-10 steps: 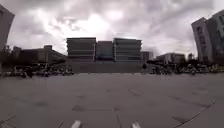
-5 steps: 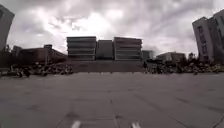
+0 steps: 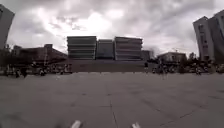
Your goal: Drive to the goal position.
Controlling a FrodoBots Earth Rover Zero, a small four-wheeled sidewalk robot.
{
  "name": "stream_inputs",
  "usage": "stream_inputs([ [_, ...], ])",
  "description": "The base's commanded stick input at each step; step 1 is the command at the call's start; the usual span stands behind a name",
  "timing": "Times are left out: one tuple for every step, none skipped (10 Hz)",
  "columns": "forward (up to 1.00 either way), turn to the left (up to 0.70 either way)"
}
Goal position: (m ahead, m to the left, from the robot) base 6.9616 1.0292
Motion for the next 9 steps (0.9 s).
stream_inputs([
  [0.70, 0.00],
  [0.70, 0.00],
  [0.70, 0.00],
  [0.70, 0.00],
  [0.70, 0.00],
  [0.70, 0.00],
  [0.70, 0.00],
  [0.69, 0.00],
  [0.69, 0.00],
])
